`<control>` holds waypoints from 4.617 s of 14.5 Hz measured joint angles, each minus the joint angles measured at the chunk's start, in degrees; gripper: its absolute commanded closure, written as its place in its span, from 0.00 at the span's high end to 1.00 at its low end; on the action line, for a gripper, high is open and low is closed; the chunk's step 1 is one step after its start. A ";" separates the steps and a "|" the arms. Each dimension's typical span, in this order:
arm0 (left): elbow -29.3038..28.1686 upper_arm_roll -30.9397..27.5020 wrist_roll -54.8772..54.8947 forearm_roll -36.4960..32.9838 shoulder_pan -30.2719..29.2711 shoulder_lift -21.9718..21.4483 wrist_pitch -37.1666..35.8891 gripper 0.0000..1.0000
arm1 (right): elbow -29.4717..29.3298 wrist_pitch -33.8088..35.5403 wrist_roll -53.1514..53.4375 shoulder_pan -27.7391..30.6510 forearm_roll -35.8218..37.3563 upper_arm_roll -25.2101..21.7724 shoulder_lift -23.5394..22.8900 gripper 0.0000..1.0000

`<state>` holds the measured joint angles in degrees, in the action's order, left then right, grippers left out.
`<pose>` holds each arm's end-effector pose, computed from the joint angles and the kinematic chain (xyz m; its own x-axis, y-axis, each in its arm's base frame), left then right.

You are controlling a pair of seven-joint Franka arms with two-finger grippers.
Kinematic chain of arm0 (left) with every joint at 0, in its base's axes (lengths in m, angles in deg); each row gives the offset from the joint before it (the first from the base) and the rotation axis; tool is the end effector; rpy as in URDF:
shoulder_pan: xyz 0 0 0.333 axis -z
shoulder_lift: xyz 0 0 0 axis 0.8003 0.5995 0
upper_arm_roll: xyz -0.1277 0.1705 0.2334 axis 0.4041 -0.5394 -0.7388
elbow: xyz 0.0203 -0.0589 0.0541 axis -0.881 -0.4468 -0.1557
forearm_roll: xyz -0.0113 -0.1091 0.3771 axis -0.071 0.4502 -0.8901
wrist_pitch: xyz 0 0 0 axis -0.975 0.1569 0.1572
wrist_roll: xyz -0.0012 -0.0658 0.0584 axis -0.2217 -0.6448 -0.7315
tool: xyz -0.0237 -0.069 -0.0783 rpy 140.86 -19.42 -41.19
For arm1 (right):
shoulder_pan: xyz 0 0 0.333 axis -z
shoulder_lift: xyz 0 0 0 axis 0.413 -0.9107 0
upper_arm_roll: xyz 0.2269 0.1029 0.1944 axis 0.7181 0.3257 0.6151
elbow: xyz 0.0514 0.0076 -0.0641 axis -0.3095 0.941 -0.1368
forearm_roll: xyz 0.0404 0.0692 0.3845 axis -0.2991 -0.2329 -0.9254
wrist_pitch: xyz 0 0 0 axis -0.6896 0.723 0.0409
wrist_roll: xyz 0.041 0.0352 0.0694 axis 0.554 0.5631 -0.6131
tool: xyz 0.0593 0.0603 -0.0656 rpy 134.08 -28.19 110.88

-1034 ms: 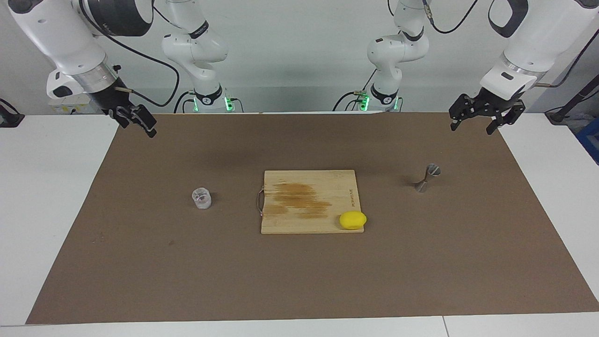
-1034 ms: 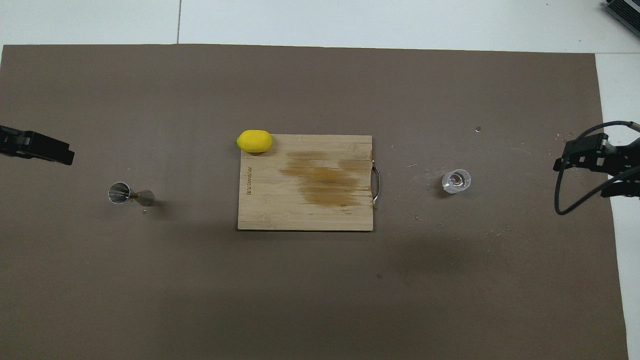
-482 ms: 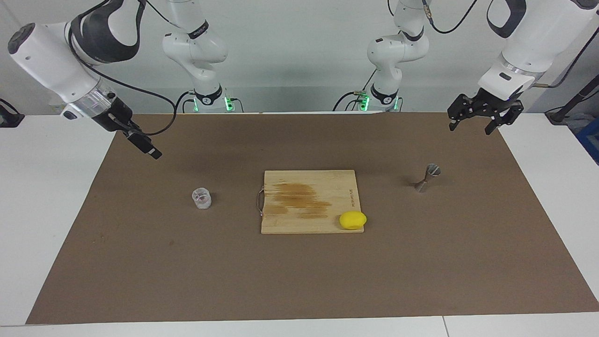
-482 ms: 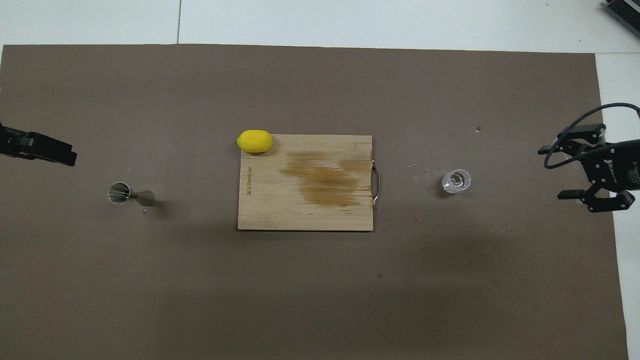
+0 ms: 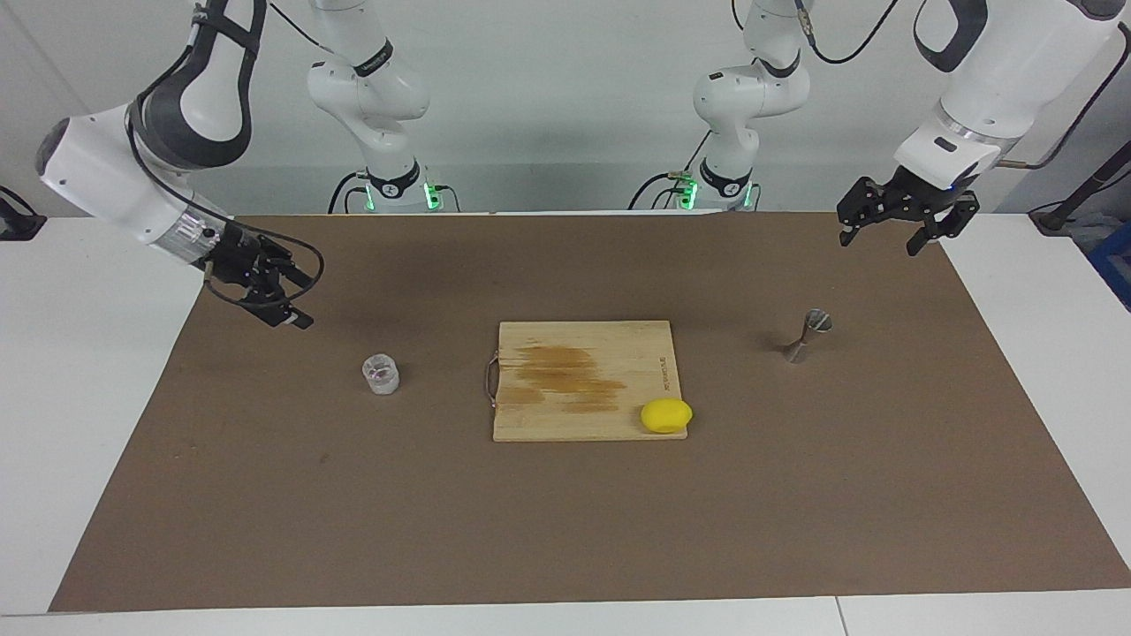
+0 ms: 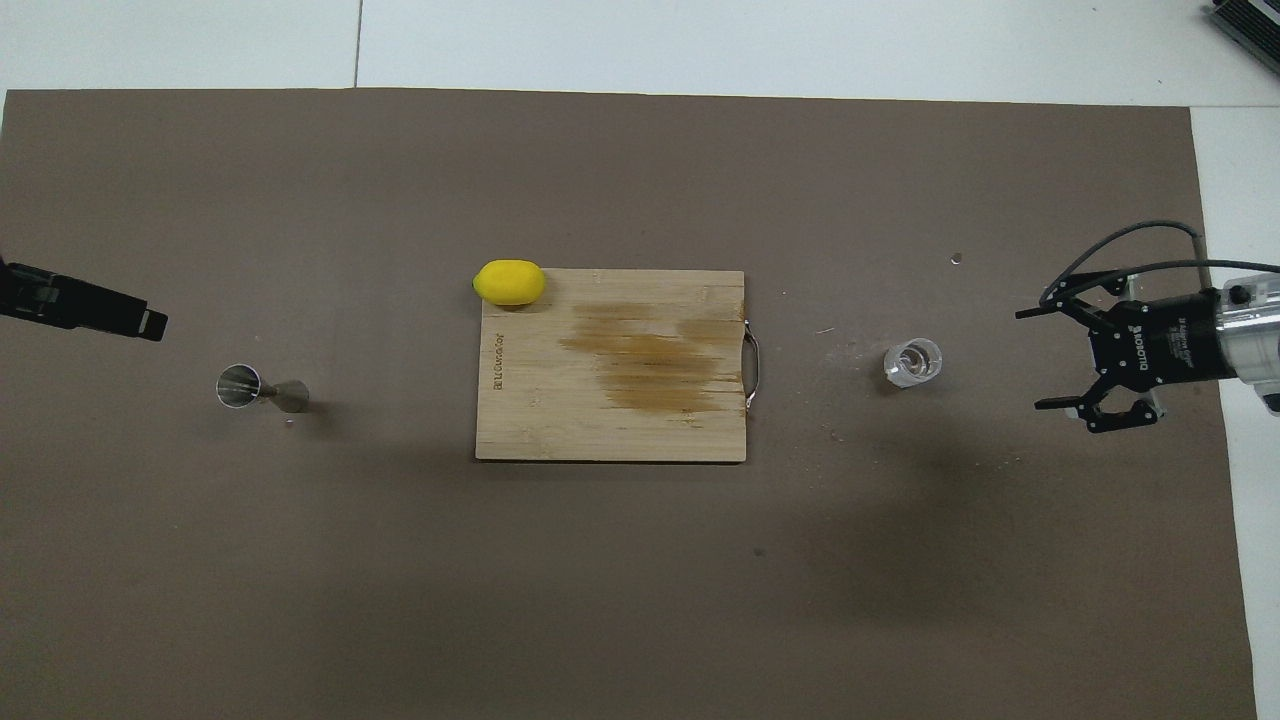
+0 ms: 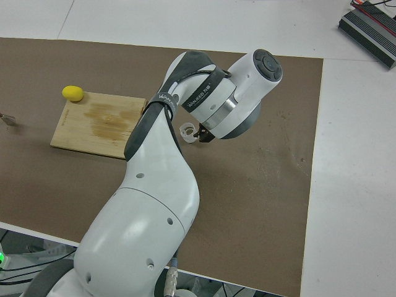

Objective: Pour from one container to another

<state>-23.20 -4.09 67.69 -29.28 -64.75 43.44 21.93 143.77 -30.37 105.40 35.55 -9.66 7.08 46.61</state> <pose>0.5594 0.0033 0.6119 0.9528 -0.3011 0.0378 -0.3027 -0.9340 0.1900 0.5518 -0.0873 0.4183 0.2182 -0.7830 -0.5824 -0.9759 -0.1757 -0.1295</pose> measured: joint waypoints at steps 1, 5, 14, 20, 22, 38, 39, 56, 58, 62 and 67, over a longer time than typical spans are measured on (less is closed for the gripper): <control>-1.33 -0.23 6.13 2.60 -2.46 -0.27 0.97 1.00 | 0.26 0.01 0.53 0.45 -1.74 0.02 -1.21 1.00; -4.00 -0.64 29.43 8.81 -9.88 0.27 2.56 1.00 | 0.80 0.38 5.83 3.46 -6.89 0.03 -6.04 1.00; -5.05 -0.55 62.70 24.15 -14.98 9.69 2.60 1.00 | -1.09 2.02 3.70 4.81 -13.59 3.37 -18.00 1.00; -10.59 -0.60 87.03 36.98 -19.86 14.01 -6.97 1.00 | -2.81 2.06 0.89 10.48 -13.59 9.30 -20.68 1.00; -12.80 -0.61 91.12 37.87 -21.63 15.36 -7.62 1.00 | -3.98 2.07 0.89 11.70 -13.60 11.09 -22.23 1.00; -19.83 -0.35 111.74 48.58 -25.17 25.26 -9.05 1.00 | -5.55 2.16 0.90 13.46 -14.91 14.00 -26.07 1.00; -20.43 -0.12 112.76 48.67 -25.14 25.25 -9.09 1.00 | -5.55 2.16 0.90 13.46 -14.91 14.00 -26.08 0.96; -24.86 0.62 118.55 53.05 -24.71 26.96 -9.11 1.00 | -7.49 2.14 3.44 13.47 -17.23 14.73 -25.47 0.00; -24.86 0.55 118.89 53.35 -24.72 27.31 -9.11 1.00 | -8.10 2.14 3.53 13.48 -17.93 14.90 -24.56 0.00; -24.86 0.51 119.32 53.77 -24.75 27.39 -9.16 0.98 | -8.75 2.14 4.43 13.46 -17.97 15.35 -21.56 0.00; -24.86 0.69 119.37 55.37 -24.72 27.39 -9.23 0.95 | -8.76 2.14 7.90 13.41 -17.97 15.61 -18.96 0.00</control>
<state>-48.06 -3.40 187.06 26.09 -89.46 70.83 12.71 135.01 -28.23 113.30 48.96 -27.63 22.69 27.65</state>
